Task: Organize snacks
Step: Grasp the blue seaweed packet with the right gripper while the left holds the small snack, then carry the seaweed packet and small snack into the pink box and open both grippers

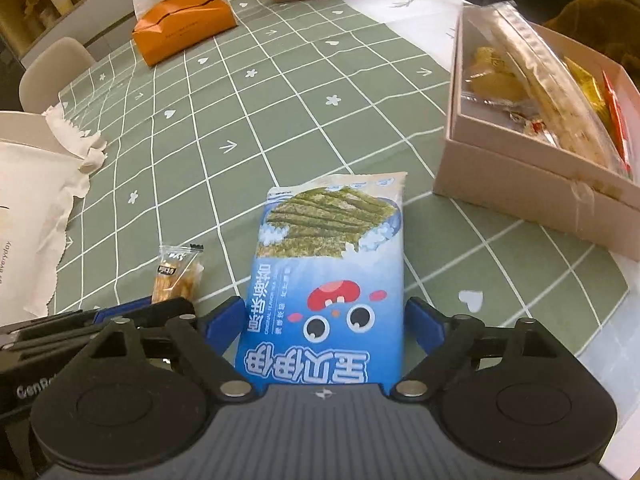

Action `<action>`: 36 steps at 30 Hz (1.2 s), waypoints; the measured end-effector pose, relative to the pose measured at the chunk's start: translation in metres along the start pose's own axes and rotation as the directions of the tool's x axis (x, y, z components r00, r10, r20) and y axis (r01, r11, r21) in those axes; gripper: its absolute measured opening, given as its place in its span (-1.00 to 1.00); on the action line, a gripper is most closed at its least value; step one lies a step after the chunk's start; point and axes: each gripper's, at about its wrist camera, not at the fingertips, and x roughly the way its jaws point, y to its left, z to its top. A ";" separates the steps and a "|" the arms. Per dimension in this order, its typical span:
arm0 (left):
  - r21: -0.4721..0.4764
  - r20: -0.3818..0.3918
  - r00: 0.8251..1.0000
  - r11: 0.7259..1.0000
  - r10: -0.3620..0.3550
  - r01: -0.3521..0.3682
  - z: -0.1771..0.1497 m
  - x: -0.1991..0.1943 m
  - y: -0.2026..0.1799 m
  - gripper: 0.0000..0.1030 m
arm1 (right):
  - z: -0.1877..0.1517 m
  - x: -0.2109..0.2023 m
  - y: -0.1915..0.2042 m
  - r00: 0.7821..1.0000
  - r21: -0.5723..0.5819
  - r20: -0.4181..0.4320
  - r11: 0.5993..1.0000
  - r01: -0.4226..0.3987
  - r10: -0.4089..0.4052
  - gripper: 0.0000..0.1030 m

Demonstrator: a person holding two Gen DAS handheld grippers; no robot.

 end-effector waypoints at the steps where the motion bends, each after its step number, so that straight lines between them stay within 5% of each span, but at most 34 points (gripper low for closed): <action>1: -0.001 -0.001 1.000 1.000 0.000 0.000 -0.001 0.000 0.000 -0.52 | 0.001 0.002 0.002 1.000 -0.016 -0.002 1.000 0.013 -0.013 0.79; 14: 0.018 -0.025 1.000 1.000 -0.017 0.017 -0.001 0.003 -0.008 -0.53 | -0.030 -0.028 -0.011 0.996 -0.074 0.040 0.994 0.080 -0.077 0.62; 26: 0.148 -0.139 0.972 0.966 -0.189 0.209 -0.019 -0.002 -0.070 -0.53 | -0.067 -0.091 -0.072 0.991 0.054 0.080 0.993 0.102 -0.106 0.62; 30: 0.205 -0.063 0.955 0.933 -0.289 0.296 0.012 -0.029 -0.108 -0.53 | -0.054 -0.152 -0.092 0.959 0.048 0.234 0.987 0.152 -0.159 0.62; 36: 0.362 0.100 0.927 0.881 -0.362 0.305 0.090 -0.059 -0.179 -0.52 | 0.009 -0.246 -0.132 0.852 0.144 0.485 0.979 0.146 -0.199 0.64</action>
